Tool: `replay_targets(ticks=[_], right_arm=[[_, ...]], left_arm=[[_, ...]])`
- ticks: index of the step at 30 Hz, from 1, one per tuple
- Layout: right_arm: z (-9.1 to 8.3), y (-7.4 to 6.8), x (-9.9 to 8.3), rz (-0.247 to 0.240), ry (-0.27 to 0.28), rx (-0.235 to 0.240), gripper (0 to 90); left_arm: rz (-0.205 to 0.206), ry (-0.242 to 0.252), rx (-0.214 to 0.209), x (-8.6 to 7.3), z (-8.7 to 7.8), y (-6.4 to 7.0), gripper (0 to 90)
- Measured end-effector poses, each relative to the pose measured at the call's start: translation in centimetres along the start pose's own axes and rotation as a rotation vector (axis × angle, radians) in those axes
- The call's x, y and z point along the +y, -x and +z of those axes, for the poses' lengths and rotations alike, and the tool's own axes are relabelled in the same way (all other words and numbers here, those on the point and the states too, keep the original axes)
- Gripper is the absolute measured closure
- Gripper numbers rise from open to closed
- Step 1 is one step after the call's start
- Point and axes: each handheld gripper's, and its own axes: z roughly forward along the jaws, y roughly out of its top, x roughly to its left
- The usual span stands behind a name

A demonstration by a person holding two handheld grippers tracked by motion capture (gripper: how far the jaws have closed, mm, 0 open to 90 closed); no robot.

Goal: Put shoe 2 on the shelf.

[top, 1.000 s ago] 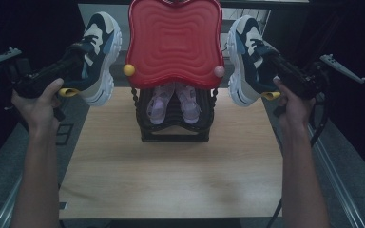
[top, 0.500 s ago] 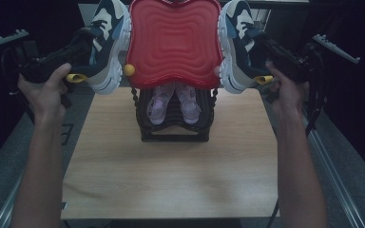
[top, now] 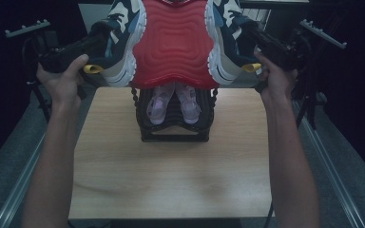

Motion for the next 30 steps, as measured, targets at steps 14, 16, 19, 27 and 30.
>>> replay_targets(ticks=[14,16,19,27,30], right_arm=[[3.4,-1.5,0.1,-0.005,-0.026,0.03,72.3],[3.9,-1.7,0.2,-0.006,-0.028,0.03,72.3],[4.6,-2.1,0.3,-0.015,-0.035,0.035,72.3],[6.4,-2.1,-0.1,-0.03,-0.053,0.003,72.3],[6.9,-2.0,-0.5,-0.052,-0.063,-0.017,72.3]], left_arm=[[0.011,-0.001,-0.005,0.8,3.0,1.7,71.6],[0.011,0.004,-0.009,0.9,3.3,1.9,71.6],[0.019,0.007,-0.009,1.2,3.8,2.1,71.6],[0.035,0.006,0.026,1.3,5.3,2.2,71.6],[0.044,-0.007,0.038,1.2,6.0,2.1,71.7]])
